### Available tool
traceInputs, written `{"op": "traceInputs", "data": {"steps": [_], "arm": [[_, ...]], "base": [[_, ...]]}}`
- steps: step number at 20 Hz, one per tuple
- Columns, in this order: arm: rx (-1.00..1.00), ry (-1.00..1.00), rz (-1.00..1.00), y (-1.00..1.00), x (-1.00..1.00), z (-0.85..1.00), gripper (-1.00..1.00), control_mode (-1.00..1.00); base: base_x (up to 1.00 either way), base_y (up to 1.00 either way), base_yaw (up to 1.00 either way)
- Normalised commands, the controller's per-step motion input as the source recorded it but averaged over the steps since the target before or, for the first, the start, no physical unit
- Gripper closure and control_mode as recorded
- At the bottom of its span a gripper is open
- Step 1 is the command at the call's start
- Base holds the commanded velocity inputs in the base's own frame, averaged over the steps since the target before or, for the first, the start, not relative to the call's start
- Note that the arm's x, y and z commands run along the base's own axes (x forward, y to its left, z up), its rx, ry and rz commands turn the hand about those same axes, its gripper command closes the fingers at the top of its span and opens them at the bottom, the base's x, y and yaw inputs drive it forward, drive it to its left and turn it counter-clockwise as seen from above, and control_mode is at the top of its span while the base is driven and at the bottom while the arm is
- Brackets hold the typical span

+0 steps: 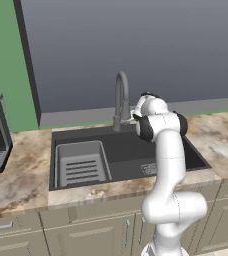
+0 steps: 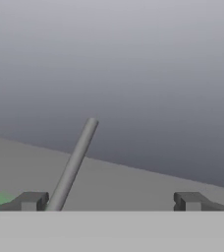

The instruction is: Soak the sponge with water for a few seconds and then drop it inside the sink.

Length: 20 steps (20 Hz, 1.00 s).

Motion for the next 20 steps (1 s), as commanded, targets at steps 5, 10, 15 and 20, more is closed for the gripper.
{"op": "traceInputs", "data": {"steps": [5,10,15,20], "arm": [[0.0,0.0,-0.11,-0.52,-0.01,-0.26,-1.0,-1.0],[0.0,0.0,-0.07,-0.64,0.0,-0.28,-1.0,-1.0],[0.0,0.0,-0.07,-0.63,0.0,-0.3,-1.0,-1.0],[0.0,0.0,-0.07,-0.65,0.0,-0.33,-1.0,-1.0]], "base": [[0.0,0.0,0.0],[0.0,0.0,0.0],[0.0,0.0,0.0],[0.0,0.0,0.0]]}}
